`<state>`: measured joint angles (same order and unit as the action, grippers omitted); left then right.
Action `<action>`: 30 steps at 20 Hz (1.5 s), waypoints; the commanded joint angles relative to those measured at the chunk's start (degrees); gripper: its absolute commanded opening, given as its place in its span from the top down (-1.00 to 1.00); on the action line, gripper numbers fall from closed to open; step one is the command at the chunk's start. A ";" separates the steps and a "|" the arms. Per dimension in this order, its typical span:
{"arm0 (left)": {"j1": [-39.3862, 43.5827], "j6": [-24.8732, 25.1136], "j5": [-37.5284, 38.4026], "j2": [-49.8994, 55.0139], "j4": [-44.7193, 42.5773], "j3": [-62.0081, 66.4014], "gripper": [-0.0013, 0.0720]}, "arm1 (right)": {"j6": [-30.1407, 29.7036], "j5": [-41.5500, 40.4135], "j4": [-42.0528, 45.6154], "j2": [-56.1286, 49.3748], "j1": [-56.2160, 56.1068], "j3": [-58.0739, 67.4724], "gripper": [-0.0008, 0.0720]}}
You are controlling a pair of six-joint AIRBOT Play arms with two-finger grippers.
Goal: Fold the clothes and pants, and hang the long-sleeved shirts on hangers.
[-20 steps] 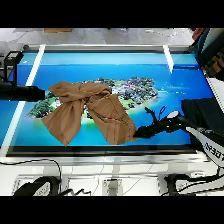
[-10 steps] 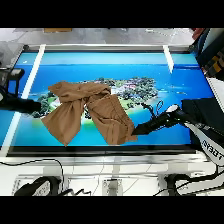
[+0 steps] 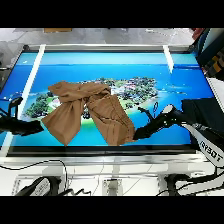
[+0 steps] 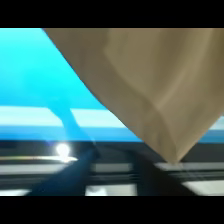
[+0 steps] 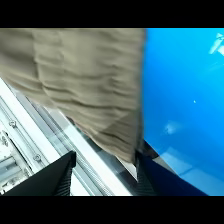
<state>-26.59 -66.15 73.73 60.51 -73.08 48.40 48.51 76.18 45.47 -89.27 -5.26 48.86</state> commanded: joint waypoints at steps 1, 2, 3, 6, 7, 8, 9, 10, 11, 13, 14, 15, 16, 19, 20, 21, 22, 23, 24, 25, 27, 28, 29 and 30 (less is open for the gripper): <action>-1.38 0.59 0.44 0.02 1.60 -3.91 -0.21 | -2.01 -0.79 -4.81 0.00 -2.64 0.00 -0.15; -1.46 0.66 0.42 0.02 1.55 -4.48 -0.21 | -2.27 -0.81 -5.60 -0.02 -2.97 0.00 -0.15; -1.49 0.63 0.13 0.02 1.57 -4.83 -0.20 | -2.54 -0.87 -5.60 -0.02 -2.99 0.00 -0.15; -1.51 0.59 -0.46 0.02 1.57 -4.98 -0.20 | -2.71 -3.06 -2.95 0.00 -2.99 0.00 -0.14; -1.49 0.59 -0.39 0.02 1.57 -4.98 -0.20 | -2.25 -4.04 -1.38 0.00 -2.89 0.02 -0.14; -1.51 0.57 -0.39 0.02 1.57 -5.09 -0.20 | -1.44 -4.31 0.44 0.00 -2.56 0.11 -0.14; -1.49 0.57 -0.39 0.02 1.57 -5.44 -0.20 | -1.09 -4.13 1.51 0.00 -2.03 0.20 -0.15; -1.49 0.59 -0.63 0.02 1.60 -6.14 -0.20 | -0.90 -3.72 1.42 0.02 -1.18 0.17 -0.14; -1.51 0.57 -1.38 0.02 2.03 -7.37 -0.18 | -0.42 -3.56 1.18 0.07 -0.31 0.17 -0.14; -1.49 0.61 -3.80 0.00 5.64 -11.30 -0.18 | 0.37 -3.39 1.14 0.07 0.92 0.17 -0.14; -1.49 1.09 -5.29 0.00 9.03 -13.60 -0.18 | 0.37 -3.32 1.16 0.07 1.29 0.17 -0.14; -1.44 3.13 -5.99 0.00 12.50 -15.69 -0.18 | 0.37 -3.37 1.18 0.04 1.36 0.17 -0.15; -1.33 5.05 -6.75 0.00 15.98 -17.77 -0.18 | 0.35 -3.37 1.18 0.04 1.33 0.17 -0.15; -1.25 5.77 -11.47 0.00 19.74 -22.95 -0.18 | 0.42 -3.32 1.11 0.07 1.33 0.17 -0.14; -1.25 5.75 -12.46 0.00 19.74 -24.35 -0.18 | 0.46 -3.34 1.14 0.07 1.33 0.17 -0.14; -1.25 5.77 -13.14 0.00 19.76 -25.49 -0.18 | 0.46 -3.34 1.03 0.07 1.33 0.17 -0.14; -1.25 5.81 -13.60 0.00 19.76 -26.49 -0.18 | 0.46 -3.39 0.98 0.07 1.33 0.20 -0.15; -1.25 6.80 -13.66 0.00 19.80 -27.15 -0.18 | 0.46 -3.65 1.03 0.07 1.33 0.20 -0.14; -1.22 7.69 -13.73 0.00 20.17 -27.69 -0.18 | 0.46 -3.85 1.05 0.07 1.36 0.20 -0.14; -1.22 8.85 -13.90 0.00 20.98 -28.13 -0.17 | 0.46 -3.89 1.14 0.07 1.36 0.20 -0.15; -0.55 8.96 -16.44 0.02 21.44 -28.59 -0.15 | 0.52 -3.89 1.31 0.07 1.46 0.20 -0.14; 0.22 9.01 -17.73 0.02 22.25 -28.63 -0.11 | 1.33 -3.93 1.27 0.07 1.90 0.22 -0.14; 1.22 9.07 -19.21 0.02 23.87 -28.61 0.09 | 2.25 -3.98 1.33 0.07 2.97 0.46 -0.14; 2.21 9.97 -20.76 0.00 25.75 -28.61 0.36 | 3.04 -3.67 1.33 0.07 4.39 0.92 -0.15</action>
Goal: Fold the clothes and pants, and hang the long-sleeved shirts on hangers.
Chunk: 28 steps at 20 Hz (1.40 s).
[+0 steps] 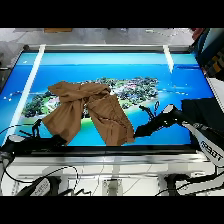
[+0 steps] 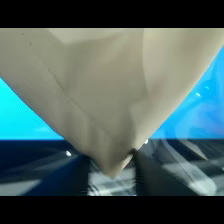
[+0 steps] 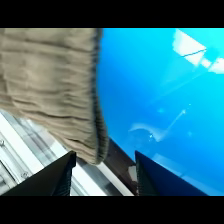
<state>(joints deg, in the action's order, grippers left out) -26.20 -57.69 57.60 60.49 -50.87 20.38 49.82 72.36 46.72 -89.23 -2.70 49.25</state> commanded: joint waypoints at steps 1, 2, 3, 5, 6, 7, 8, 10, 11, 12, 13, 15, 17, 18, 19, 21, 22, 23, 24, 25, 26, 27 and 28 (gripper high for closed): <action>2.86 2.97 -6.49 0.02 6.14 -0.55 0.62 | 2.56 0.39 0.09 0.07 3.89 1.11 -0.14; 3.67 4.31 -7.78 0.02 8.79 -0.39 0.88 | 2.95 0.76 0.20 0.07 6.21 1.66 -0.14; 4.26 6.21 -8.35 0.02 11.50 -0.07 0.92 | 3.34 1.05 0.76 0.07 9.05 1.99 -0.14; 5.01 8.02 -8.24 -0.02 14.60 1.33 0.92 | 4.04 2.32 3.08 0.07 14.51 1.77 -0.14; 5.22 8.04 -7.74 -0.13 14.49 2.19 0.92 | 4.61 3.80 2.93 0.02 16.65 1.14 -0.15; 5.27 8.04 -7.15 -0.20 14.53 2.95 0.92 | 4.72 5.46 0.74 0.02 18.16 -0.07 -0.16; 5.27 8.04 -6.60 -0.22 14.53 3.52 0.92 | 4.66 6.27 -2.38 0.02 18.40 -1.57 -0.31; 5.27 8.02 -6.08 -0.20 15.12 3.80 0.92 | 3.72 5.90 -7.21 0.02 16.28 -4.50 -0.58; 5.29 8.02 -5.84 -0.20 15.45 3.80 0.92 | 2.32 5.25 -7.76 0.02 14.34 -5.35 -0.58; 5.44 8.02 -5.40 -0.20 15.63 3.80 0.92 | 2.01 3.65 -7.15 0.00 11.80 -5.73 -0.58; 5.66 8.02 -4.81 -0.20 15.61 3.80 0.92 | 2.21 1.11 -6.73 0.00 9.35 -5.73 -0.58; 5.84 8.04 -3.48 -0.20 15.58 3.80 0.92 | 4.00 -4.07 -6.64 0.02 4.09 -5.73 -0.57; 5.84 8.04 -3.21 -0.20 15.58 3.80 0.92 | 4.02 -6.82 -5.33 0.00 -0.72 -5.68 -0.56; 5.84 8.04 -3.21 -0.20 15.58 3.80 0.92 | 4.68 -7.08 -4.20 0.04 -2.54 -5.46 -0.50; 5.84 8.04 -3.19 -0.20 15.58 3.80 0.92 | 5.92 -6.97 -2.80 0.02 -3.67 -5.05 -0.50; 5.84 8.07 -3.19 -0.20 15.56 3.80 0.92 | 7.87 -6.62 -0.15 0.02 -5.29 -4.02 -0.50; 5.84 8.07 -3.19 -0.20 15.56 3.80 0.92 | 7.85 -6.27 0.70 0.02 -5.84 -3.65 -0.50; 5.84 8.07 -3.19 -0.20 15.56 3.80 0.92 | 7.69 -5.92 1.29 0.02 -6.27 -3.34 -0.50; 5.84 8.07 -3.17 -0.20 15.56 3.80 0.92 | 6.91 -5.68 1.20 0.02 -6.80 -3.10 -0.37; 5.84 8.07 -3.19 -0.20 15.56 3.80 0.92 | 5.51 -5.49 0.98 0.02 -7.72 -3.06 -0.27; 5.84 8.04 -3.19 -0.20 15.58 3.80 0.92 | 3.91 -5.16 0.96 0.02 -8.85 -3.06 -0.25; 5.84 8.04 -3.17 -0.20 15.58 3.80 0.92 | 2.49 -4.31 0.81 0.02 -9.81 -3.06 -0.25; 5.84 8.04 -3.17 -0.20 15.58 3.80 0.92 | 0.90 -2.99 -0.02 0.02 -10.60 -3.04 -0.25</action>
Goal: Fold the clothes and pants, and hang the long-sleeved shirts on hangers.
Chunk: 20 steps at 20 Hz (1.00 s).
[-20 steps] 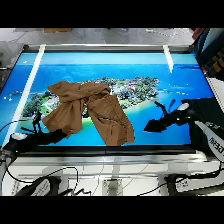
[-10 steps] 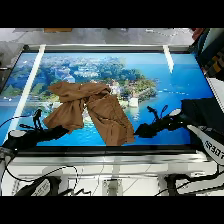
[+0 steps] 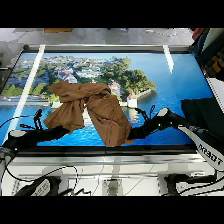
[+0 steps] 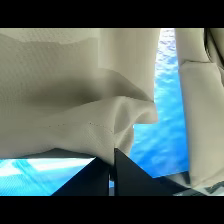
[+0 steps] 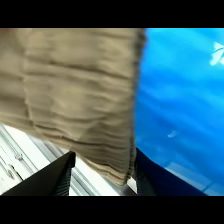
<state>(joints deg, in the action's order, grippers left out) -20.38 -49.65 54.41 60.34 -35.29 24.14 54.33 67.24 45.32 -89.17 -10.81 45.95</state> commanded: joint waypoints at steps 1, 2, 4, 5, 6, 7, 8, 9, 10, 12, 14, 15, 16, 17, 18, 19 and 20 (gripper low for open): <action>0.02 0.00 0.02 -0.04 0.00 0.04 0.92 | -5.88 3.91 0.11 -0.04 -2.99 0.48 -0.25; 0.02 0.00 0.02 -0.04 0.00 0.04 0.92 | -7.82 5.99 -1.29 -0.04 -3.26 1.07 -0.25; 0.02 0.00 0.02 -0.04 0.00 0.04 0.92 | -10.23 9.31 -4.63 -0.04 -3.28 2.80 -0.16; 0.02 0.00 0.00 -0.04 0.00 0.04 0.92 | -10.49 9.99 -6.08 -0.04 -3.28 3.98 0.12; 0.02 0.00 0.02 -0.04 0.00 0.04 0.92 | -10.49 9.92 -7.39 -0.04 -3.28 4.94 0.30; 0.02 0.00 0.00 -0.04 0.00 0.04 0.92 | -10.49 9.77 -9.03 -0.04 -3.28 5.90 0.49; 0.02 0.00 0.02 -0.04 0.00 0.04 0.92 | -10.49 9.68 -10.51 -0.04 -3.28 6.62 0.73; 0.02 0.00 0.02 -0.04 0.02 0.04 0.92 | -10.49 9.55 -11.65 -0.04 -3.28 7.45 0.90; 0.02 -0.02 0.02 -0.04 0.07 0.04 0.92 | -10.49 9.11 -12.22 -0.04 -3.28 8.26 0.90; 0.02 -0.02 0.07 -0.07 0.68 0.17 0.92 | -10.29 7.10 -11.96 -0.04 -2.86 10.21 0.90; 0.00 -0.24 0.33 -0.07 1.55 1.92 0.92 | -8.20 4.50 -11.74 -0.02 -1.33 12.87 0.90; -0.04 -1.49 0.50 -0.04 1.49 4.00 0.92 | -6.93 3.45 -11.19 0.00 -0.04 14.49 0.90; -0.11 -2.86 0.46 -0.04 1.36 6.60 0.92 | -5.44 2.93 -9.90 0.00 1.81 16.55 0.90; -0.28 -4.48 0.39 -0.04 1.05 9.90 0.93 | -3.78 2.78 -8.35 0.00 3.85 18.56 0.90; -0.63 -6.12 0.07 -0.04 0.85 13.46 0.93 | -2.01 2.80 -6.29 0.00 6.32 20.81 0.90; -1.29 -7.39 -0.59 -0.04 0.63 16.94 0.93 | -0.42 2.82 -4.46 0.02 8.87 22.84 0.90; -2.21 -8.66 -1.99 -0.04 0.61 20.44 0.93 | 1.38 2.86 -2.73 0.02 11.85 25.14 0.90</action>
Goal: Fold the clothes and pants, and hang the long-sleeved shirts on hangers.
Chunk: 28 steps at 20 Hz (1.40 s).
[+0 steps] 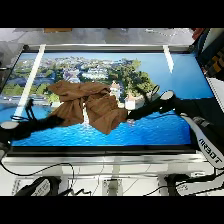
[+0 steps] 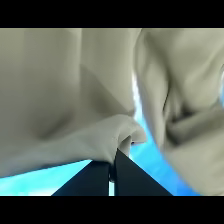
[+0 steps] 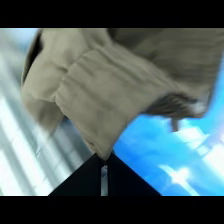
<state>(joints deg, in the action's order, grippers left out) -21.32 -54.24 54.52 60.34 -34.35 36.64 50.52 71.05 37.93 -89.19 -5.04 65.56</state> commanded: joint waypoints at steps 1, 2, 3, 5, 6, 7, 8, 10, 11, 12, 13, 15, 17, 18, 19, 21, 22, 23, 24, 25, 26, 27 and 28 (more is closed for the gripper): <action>-2.47 -6.08 -4.24 -0.02 -0.35 11.78 0.93 | 6.88 -0.90 5.90 0.04 9.05 7.78 0.90; -4.00 -8.61 -6.47 -0.02 -0.35 15.56 0.93 | 8.94 -0.74 6.62 0.15 12.37 10.45 0.90; -5.55 -10.84 -8.37 0.02 -0.83 19.02 0.94 | 10.49 -0.44 7.17 0.42 15.69 13.14 0.90; -8.59 -17.64 -10.58 0.35 -8.59 26.25 0.94 | 12.81 0.90 8.09 0.63 21.73 18.64 0.90; -10.14 -22.47 -10.27 0.70 -15.21 29.88 0.94 | 14.12 1.75 8.57 0.63 24.85 21.59 0.90; -11.45 -26.80 -9.55 1.05 -21.18 32.96 0.94 | 15.39 2.60 9.07 0.68 27.52 24.17 0.90; -12.87 -30.27 -9.33 1.22 -26.10 35.45 0.94 | 16.17 3.65 9.77 0.74 30.27 26.67 0.90; -15.63 -32.41 -9.42 1.46 -30.23 38.27 0.94 | 16.59 6.19 12.09 1.14 34.80 30.51 0.90; -16.98 -32.39 -9.49 1.46 -30.34 38.62 0.94 | 17.27 6.36 13.35 1.66 36.63 31.34 0.90; -18.16 -32.35 -9.22 1.46 -30.40 38.64 0.94 | 17.90 6.29 14.47 2.47 38.27 31.65 0.90; -18.88 -32.33 -8.46 1.68 -30.77 38.62 0.94 | 17.90 6.54 15.26 3.28 39.43 31.65 0.90; -19.06 -32.30 -5.77 2.60 -35.06 38.60 0.93 | 17.79 7.67 18.14 4.48 40.70 31.63 0.90; -19.04 -32.30 -0.92 4.22 -40.04 38.60 0.93 | 17.86 10.19 22.29 4.79 40.76 31.63 0.90; -19.04 -32.11 1.95 5.27 -43.01 38.60 0.93 | 18.21 11.87 23.61 4.79 40.70 31.58 0.90; -19.04 -30.38 4.92 6.45 -45.59 38.60 0.93 | 19.30 13.11 23.78 4.92 40.70 31.06 0.90; -19.06 -25.31 10.36 8.79 -47.69 38.58 0.93 | 19.54 14.40 23.74 5.42 40.61 28.94 0.90; -19.06 -22.56 13.20 10.16 -48.52 38.58 0.93 | 19.54 14.49 23.87 5.84 40.59 27.23 0.90; -19.06 -20.79 15.61 11.52 -49.64 38.58 0.93 | 19.54 14.51 23.85 6.25 40.59 25.00 0.90; -19.06 -20.28 17.03 12.76 -50.36 38.58 0.93 | 19.52 14.62 23.76 6.69 40.59 22.05 0.90; -19.08 -20.28 17.88 13.94 -50.73 38.58 0.93 | 19.52 14.78 23.76 7.13 40.59 18.51 0.90; -19.08 -20.28 18.21 14.82 -50.73 38.58 0.93 | 19.50 15.15 23.58 7.41 40.59 15.15 0.90; -19.08 -20.28 18.18 15.52 -50.73 38.58 0.93 | 19.39 15.50 22.95 7.48 40.57 11.45 0.90; -19.08 -20.26 18.05 16.04 -50.73 38.58 0.93 | 18.69 15.91 21.51 7.48 40.57 8.02 0.90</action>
<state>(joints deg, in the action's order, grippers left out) -40.34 -76.12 69.52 74.04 -83.42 75.18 69.84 85.49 60.99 -82.28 35.51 81.80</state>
